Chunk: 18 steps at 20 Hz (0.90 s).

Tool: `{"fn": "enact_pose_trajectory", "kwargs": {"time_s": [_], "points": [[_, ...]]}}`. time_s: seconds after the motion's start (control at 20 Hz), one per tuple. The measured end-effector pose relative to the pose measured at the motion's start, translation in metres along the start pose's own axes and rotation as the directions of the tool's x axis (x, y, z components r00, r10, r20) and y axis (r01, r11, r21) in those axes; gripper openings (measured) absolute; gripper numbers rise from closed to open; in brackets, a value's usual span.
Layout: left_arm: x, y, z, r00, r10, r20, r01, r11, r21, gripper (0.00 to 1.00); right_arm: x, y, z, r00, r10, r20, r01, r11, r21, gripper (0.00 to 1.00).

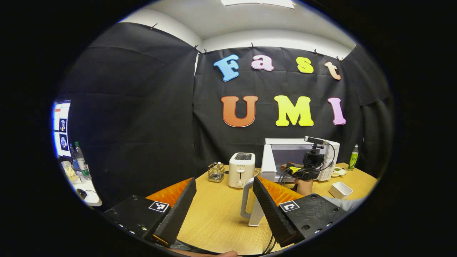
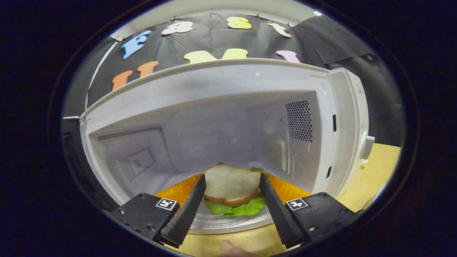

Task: Open the microwave oven with the left hand, put the food in, and close the microwave oven.

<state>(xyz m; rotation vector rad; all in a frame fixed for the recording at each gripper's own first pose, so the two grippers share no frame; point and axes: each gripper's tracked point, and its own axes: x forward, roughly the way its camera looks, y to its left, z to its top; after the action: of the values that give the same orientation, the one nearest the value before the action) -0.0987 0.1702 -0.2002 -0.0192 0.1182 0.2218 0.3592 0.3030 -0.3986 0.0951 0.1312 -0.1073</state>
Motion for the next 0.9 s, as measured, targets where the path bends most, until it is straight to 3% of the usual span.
{"fn": "enact_pose_trajectory", "kwargs": {"time_s": [0.05,0.1,0.15,0.2,0.25,0.3,0.35,0.4,0.45,0.5,0.55,0.6,0.65,0.8,0.85,0.9], "points": [[-0.002,0.003,0.0,1.0,0.003,0.002,-0.003,1.0,-0.001,0.96,-0.005,0.002,0.002,1.0,0.012,0.013,-0.012,1.0,-0.011,0.92],[-0.003,0.006,0.0,1.0,0.009,0.003,-0.009,1.0,0.004,0.87,-0.01,0.002,0.006,0.999,0.022,0.023,-0.021,1.0,-0.017,0.92],[-0.004,0.011,0.0,1.0,0.021,0.006,-0.021,1.0,0.011,0.86,-0.016,0.003,0.01,0.999,0.032,0.032,-0.031,0.999,-0.019,0.92],[-0.005,0.014,0.001,0.999,0.031,0.013,-0.031,0.999,0.017,0.96,-0.022,0.002,0.014,0.999,0.039,0.034,-0.038,0.999,-0.021,1.0],[-0.007,0.018,0.003,0.999,0.037,0.019,-0.038,0.999,0.023,0.96,-0.031,0.0,0.02,0.998,0.044,0.044,-0.043,0.999,-0.021,0.92],[-0.009,0.021,0.005,0.999,0.041,0.029,-0.041,0.999,0.025,0.96,-0.039,-0.002,0.028,0.997,0.049,0.065,-0.048,0.999,-0.023,1.0],[-0.01,0.021,0.007,0.999,0.033,0.042,-0.034,0.999,0.029,0.87,-0.05,-0.005,0.038,0.994,0.051,0.094,-0.049,0.998,-0.028,0.92],[-0.01,0.021,0.006,0.999,0.019,0.041,-0.02,0.999,0.034,0.87,-0.06,-0.007,0.044,0.992,0.06,0.111,-0.055,0.997,-0.045,0.92],[-0.01,0.022,0.002,0.999,0.011,0.035,-0.012,0.999,0.043,0.96,-0.069,-0.008,0.05,0.99,0.073,0.123,-0.065,0.996,-0.066,0.92],[-0.008,0.025,-0.001,0.999,0.016,0.03,-0.017,0.998,0.056,0.96,-0.079,-0.008,0.055,0.988,0.09,0.124,-0.08,0.993,-0.088,0.92],[-0.007,0.03,0.0,0.999,0.021,0.026,-0.023,0.997,0.073,0.96,-0.091,-0.007,0.06,0.987,0.11,0.117,-0.099,0.99,-0.097,1.0],[-0.006,0.033,0.002,0.999,0.028,0.028,-0.03,0.995,0.091,0.96,-0.106,-0.009,0.065,0.986,0.131,0.108,-0.12,0.988,-0.102,0.92],[-0.007,0.037,0.004,0.999,0.032,0.037,-0.036,0.994,0.104,0.96,-0.124,-0.012,0.075,0.982,0.147,0.117,-0.137,0.986,-0.092,1.0],[-0.005,0.039,0.003,0.999,0.022,0.027,-0.025,0.993,0.117,0.96,-0.177,-0.027,0.112,0.975,0.186,0.12,-0.177,0.981,-0.079,1.0],[-0.005,0.043,0.002,0.999,0.026,0.028,-0.029,0.993,0.117,0.96,-0.194,-0.031,0.126,0.972,0.204,0.112,-0.195,0.977,-0.087,0.92],[-0.002,0.045,0.001,0.999,0.022,0.03,-0.026,0.993,0.116,0.95,-0.211,-0.035,0.139,0.968,0.226,0.107,-0.217,0.972,-0.091,1.0]]}}
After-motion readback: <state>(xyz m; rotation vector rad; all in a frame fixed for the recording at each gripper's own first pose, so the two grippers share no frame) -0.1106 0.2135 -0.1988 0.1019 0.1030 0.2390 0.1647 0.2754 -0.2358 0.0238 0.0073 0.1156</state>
